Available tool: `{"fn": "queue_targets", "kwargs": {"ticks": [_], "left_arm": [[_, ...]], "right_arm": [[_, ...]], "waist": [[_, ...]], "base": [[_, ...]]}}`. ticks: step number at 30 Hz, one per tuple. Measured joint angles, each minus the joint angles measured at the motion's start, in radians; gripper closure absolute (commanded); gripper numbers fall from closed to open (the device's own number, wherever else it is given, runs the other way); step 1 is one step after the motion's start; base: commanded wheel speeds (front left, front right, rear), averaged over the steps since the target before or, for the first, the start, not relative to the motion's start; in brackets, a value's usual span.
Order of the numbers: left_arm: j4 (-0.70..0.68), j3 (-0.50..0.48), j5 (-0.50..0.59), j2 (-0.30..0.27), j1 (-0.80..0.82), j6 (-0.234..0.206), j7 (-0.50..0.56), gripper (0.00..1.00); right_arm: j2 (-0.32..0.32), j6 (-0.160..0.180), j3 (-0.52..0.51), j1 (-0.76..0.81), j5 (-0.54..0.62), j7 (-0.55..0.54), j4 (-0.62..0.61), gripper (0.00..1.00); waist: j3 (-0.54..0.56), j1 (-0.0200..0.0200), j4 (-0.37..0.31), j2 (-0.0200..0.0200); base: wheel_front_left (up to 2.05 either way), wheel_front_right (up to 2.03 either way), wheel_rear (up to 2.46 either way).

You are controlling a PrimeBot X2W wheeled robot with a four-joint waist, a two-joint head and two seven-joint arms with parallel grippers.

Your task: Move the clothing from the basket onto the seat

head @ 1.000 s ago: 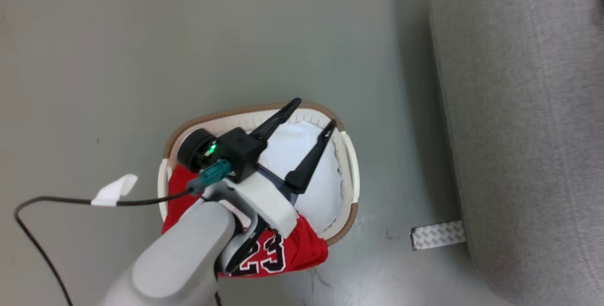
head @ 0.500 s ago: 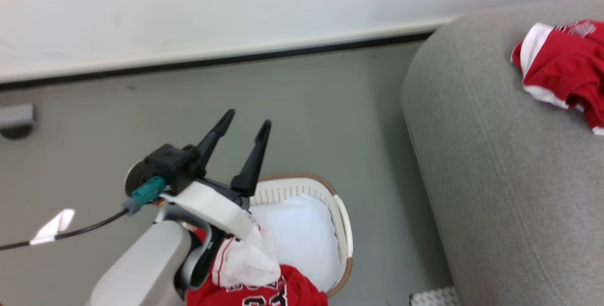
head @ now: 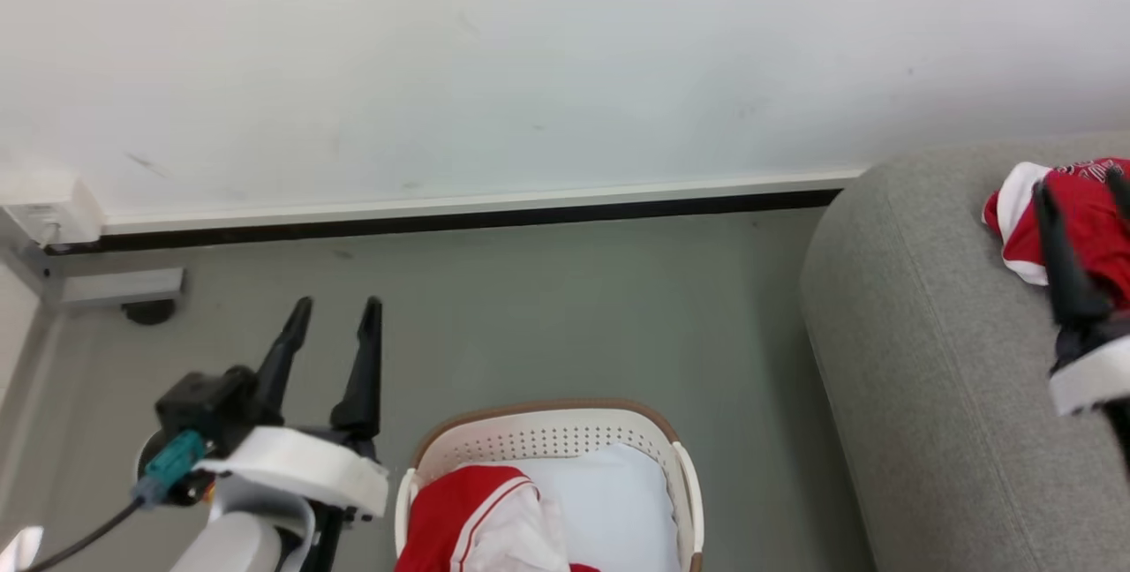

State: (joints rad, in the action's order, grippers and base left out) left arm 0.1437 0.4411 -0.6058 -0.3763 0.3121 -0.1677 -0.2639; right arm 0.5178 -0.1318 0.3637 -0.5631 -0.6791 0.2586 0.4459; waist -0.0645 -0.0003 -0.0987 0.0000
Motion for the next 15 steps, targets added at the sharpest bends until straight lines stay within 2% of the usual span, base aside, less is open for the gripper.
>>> {"fn": "queue_targets", "kwargs": {"ticks": [4, 7, 10, 15], "left_arm": [[-0.037, -0.081, 0.05, 0.038, -0.074, -0.014, 0.0, 0.0], [-0.053, -0.136, 0.109, 0.069, -0.132, -0.007, 0.0, 0.0], [-0.066, -0.203, 0.162, 0.115, -0.169, 0.019, 0.0, 0.0], [-0.067, -0.303, 0.24, 0.188, -0.23, 0.081, 0.0, 0.0]], "right_arm": [[-0.097, 0.0, -0.134, 0.158, 0.111, 0.004, -0.133, 0.0], [-0.201, 0.0, -0.222, 0.279, 0.16, 0.006, -0.222, 0.0], [-0.277, 0.0, -0.239, 0.373, 0.211, 0.006, -0.273, 0.0], [-0.356, 0.0, -0.236, 0.451, 0.272, 0.006, -0.284, 0.0]], "waist": [[0.015, 0.0, 0.02, 0.0], [0.018, 0.0001, 0.028, 0.0], [0.016, 0.0002, 0.029, 0.0], [0.014, 0.0002, 0.022, 0.0]], "base": [[0.0, 0.0, 0.0], [0.0, 0.0, 0.0], [0.0, 0.0, 0.0], [0.0, 0.0, 0.0]]}}
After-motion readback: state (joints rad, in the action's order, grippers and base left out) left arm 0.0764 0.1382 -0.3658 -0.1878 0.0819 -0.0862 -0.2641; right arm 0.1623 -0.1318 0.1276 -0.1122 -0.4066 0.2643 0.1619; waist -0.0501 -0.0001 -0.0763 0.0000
